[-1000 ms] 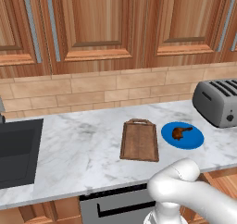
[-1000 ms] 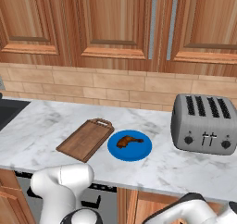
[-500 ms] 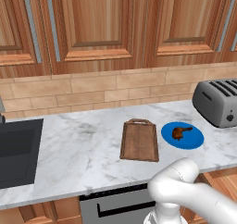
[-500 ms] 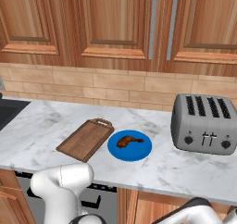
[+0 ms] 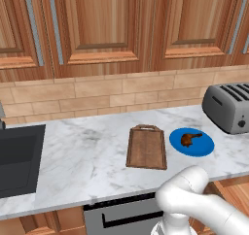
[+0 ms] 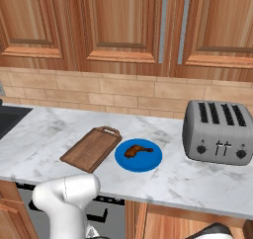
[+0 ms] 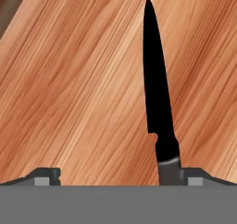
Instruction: Pick up the knife from the drawer and place it on the cutting board. Then place the meat from the plate to the cutting board.
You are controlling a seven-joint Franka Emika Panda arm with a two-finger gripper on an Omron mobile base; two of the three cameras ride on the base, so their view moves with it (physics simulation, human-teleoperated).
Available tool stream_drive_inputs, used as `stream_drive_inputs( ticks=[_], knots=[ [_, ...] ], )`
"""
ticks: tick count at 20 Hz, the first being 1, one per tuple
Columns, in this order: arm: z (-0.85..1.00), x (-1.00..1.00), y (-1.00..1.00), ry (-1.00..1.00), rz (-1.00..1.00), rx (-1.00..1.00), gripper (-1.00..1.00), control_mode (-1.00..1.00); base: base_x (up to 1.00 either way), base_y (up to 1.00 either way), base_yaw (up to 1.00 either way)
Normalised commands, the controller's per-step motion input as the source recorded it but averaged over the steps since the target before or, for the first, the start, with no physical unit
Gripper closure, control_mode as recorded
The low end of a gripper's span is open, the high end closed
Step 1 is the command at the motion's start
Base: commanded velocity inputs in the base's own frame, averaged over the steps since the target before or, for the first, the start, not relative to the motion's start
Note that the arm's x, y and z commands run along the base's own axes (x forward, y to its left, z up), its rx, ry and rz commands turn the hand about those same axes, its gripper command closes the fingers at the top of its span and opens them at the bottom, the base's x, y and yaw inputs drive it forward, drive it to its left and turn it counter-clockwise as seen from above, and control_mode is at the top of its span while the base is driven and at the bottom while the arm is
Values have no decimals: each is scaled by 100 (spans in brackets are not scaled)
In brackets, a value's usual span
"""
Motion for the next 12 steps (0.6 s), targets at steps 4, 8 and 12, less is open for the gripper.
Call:
stream_drive_inputs(
  ticks=[4,8,12],
  knots=[
    [-14,4,-9,-9,4,0,-100,-100,0,0,0],
    [-15,10,-20,-4,2,0,-100,-100,0,0,0],
    [-16,8,-30,-1,3,0,-100,-100,0,0,0]
  ],
)
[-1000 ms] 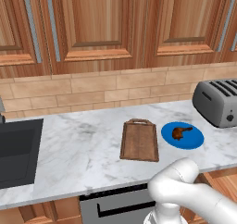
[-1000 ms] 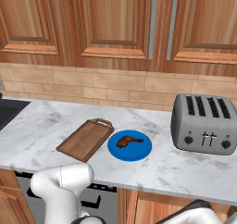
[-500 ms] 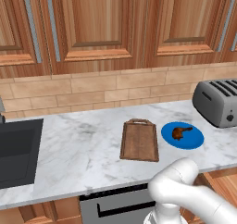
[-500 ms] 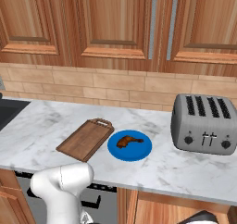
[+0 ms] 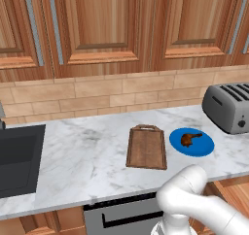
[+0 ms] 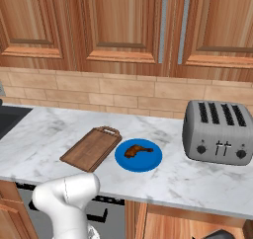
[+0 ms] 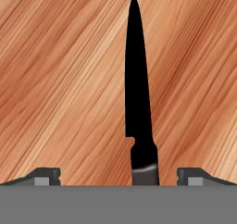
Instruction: Pick up the knife from the drawer and place it on the cutting board. Then place the meat from the plate to the cutting board.
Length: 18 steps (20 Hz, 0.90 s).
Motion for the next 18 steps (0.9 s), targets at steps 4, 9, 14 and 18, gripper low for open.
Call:
stream_drive_inputs(
  ticks=[4,9,14,18],
  knots=[
    [-21,7,-27,-1,2,0,-100,-100,0,0,0],
    [-17,5,-17,0,0,0,-100,-100,0,0,0],
    [-20,0,-5,0,0,0,-100,-100,0,0,0],
    [-18,0,0,0,1,0,-100,-100,0,0,0]
  ],
)
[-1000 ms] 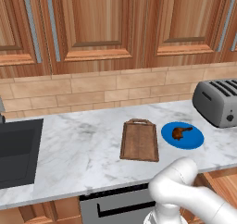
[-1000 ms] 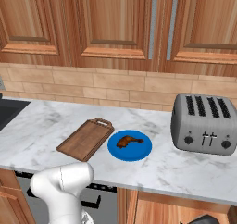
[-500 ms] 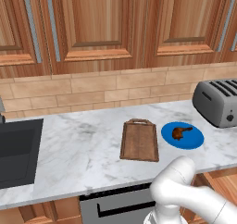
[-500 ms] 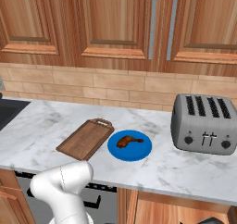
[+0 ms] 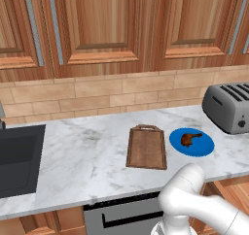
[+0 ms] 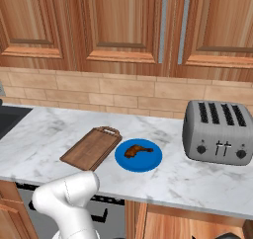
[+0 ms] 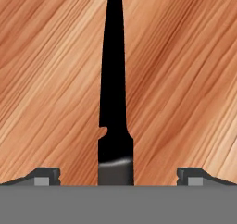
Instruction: Pick up the knife from the drawer and place it on the cutting board. Then place the meat from the plate to the cutting board.
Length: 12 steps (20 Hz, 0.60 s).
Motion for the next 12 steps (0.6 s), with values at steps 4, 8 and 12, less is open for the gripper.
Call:
stream_drive_inputs(
  ticks=[4,8,12],
  knots=[
    [-15,-13,0,-1,4,0,-100,-100,0,0,0],
    [-8,-15,0,0,4,0,-100,-100,0,0,0],
    [-5,-19,0,0,4,0,-100,-100,0,0,0]
  ],
)
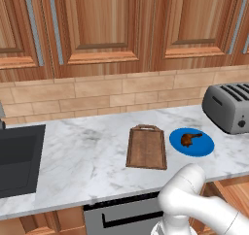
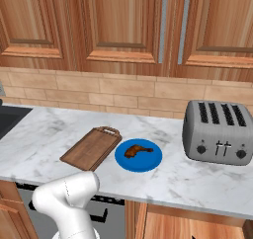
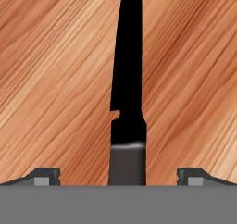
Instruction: Pick up the knife from the drawer and place it on the cutting board. Then place the meat from the plate to the cutting board.
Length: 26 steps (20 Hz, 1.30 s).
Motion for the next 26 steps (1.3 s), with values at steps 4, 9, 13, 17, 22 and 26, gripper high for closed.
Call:
stream_drive_inputs(
  ticks=[4,9,13,17,22,26],
  knots=[
    [-8,-5,0,0,3,0,-100,-100,0,0,0],
    [-8,0,1,0,1,0,-100,-100,0,0,0],
    [-10,1,0,0,0,0,-100,-100,0,0,0],
    [-13,2,0,0,0,0,-100,-100,0,0,0],
    [-16,4,0,0,0,0,-100,-100,0,0,0],
    [-17,5,0,0,0,0,-100,-100,0,0,0]
  ],
)
